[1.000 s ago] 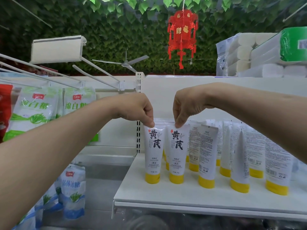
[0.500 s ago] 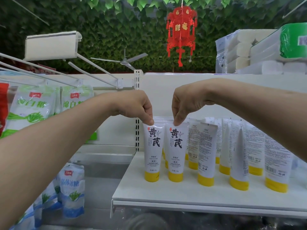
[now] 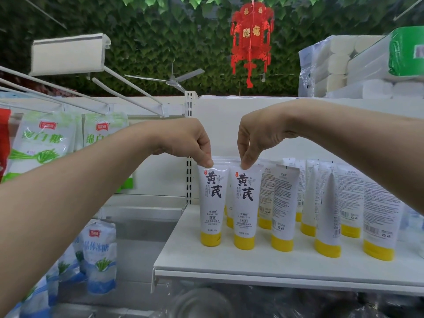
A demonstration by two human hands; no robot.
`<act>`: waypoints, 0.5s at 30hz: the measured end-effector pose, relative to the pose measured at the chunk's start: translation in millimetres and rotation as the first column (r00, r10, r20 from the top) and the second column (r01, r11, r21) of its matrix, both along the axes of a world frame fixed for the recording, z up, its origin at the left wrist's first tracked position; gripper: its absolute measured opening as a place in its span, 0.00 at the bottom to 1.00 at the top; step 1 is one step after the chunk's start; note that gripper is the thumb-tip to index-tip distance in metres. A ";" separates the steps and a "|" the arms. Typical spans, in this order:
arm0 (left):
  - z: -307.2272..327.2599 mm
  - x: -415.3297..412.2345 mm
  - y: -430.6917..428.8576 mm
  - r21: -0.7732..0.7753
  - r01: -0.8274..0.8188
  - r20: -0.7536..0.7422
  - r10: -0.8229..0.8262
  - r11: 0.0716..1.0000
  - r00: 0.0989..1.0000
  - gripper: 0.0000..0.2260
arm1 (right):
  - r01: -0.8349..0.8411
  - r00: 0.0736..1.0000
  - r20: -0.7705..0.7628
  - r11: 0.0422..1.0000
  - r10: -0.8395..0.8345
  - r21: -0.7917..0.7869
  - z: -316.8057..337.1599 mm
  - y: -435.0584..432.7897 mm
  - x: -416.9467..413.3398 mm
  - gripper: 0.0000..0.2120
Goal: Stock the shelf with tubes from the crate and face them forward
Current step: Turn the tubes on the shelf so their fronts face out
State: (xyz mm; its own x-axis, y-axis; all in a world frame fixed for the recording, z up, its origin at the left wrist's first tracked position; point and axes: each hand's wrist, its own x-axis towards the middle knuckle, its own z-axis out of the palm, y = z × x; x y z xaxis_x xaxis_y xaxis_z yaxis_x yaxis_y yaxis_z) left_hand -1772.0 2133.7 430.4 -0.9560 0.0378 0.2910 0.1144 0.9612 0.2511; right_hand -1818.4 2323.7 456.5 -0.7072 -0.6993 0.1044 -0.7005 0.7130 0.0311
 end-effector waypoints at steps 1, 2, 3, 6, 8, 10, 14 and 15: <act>-0.3 0.4 1.0 0.001 0.003 -0.003 -0.003 1.000 1.000 0.06 | 0.000 1.000 0.000 1.000 0.000 -0.001 -0.1 0.3 -0.1 0.07; -0.3 1.2 2.5 0.003 0.005 -0.007 -0.005 1.000 1.000 0.06 | 0.001 1.000 0.000 1.000 -0.001 -0.001 0.0 0.7 -0.1 0.07; -0.2 1.5 3.3 0.002 0.002 -0.008 -0.002 1.000 1.000 0.06 | 0.002 1.000 0.001 1.000 -0.002 0.000 0.2 0.9 -0.3 0.07; 0.4 1.5 4.4 -0.001 -0.003 -0.003 0.003 1.000 1.000 0.06 | 0.002 1.000 -0.006 1.000 -0.002 0.010 0.9 2.0 -0.7 0.07; 0.3 0.3 3.9 0.000 0.000 0.002 0.000 1.000 1.000 0.06 | -0.001 1.000 -0.009 1.000 0.001 0.011 1.1 2.9 -1.3 0.07; -0.1 -1.3 2.3 0.002 0.001 0.009 -0.001 1.000 1.000 0.06 | -0.001 1.000 -0.006 1.000 0.001 0.009 1.0 3.8 -1.8 0.06; 0.1 -2.1 -0.7 -0.005 0.006 0.028 -0.006 1.000 1.000 0.08 | -0.007 1.000 -0.009 1.000 0.007 0.005 0.5 5.1 -2.1 0.06; 0.0 -2.2 -1.3 -0.005 0.002 0.028 -0.002 1.000 1.000 0.09 | -0.009 1.000 -0.008 1.000 0.009 0.004 0.5 5.6 -2.1 0.06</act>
State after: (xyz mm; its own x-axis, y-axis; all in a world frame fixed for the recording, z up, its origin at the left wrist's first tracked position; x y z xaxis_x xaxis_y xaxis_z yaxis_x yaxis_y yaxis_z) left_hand -1774.2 2132.5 430.4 -0.9636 0.0410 0.2642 0.1093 0.9623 0.2492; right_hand -1820.5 2329.3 456.9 -0.7000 -0.7060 0.1078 -0.7065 0.7066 0.0396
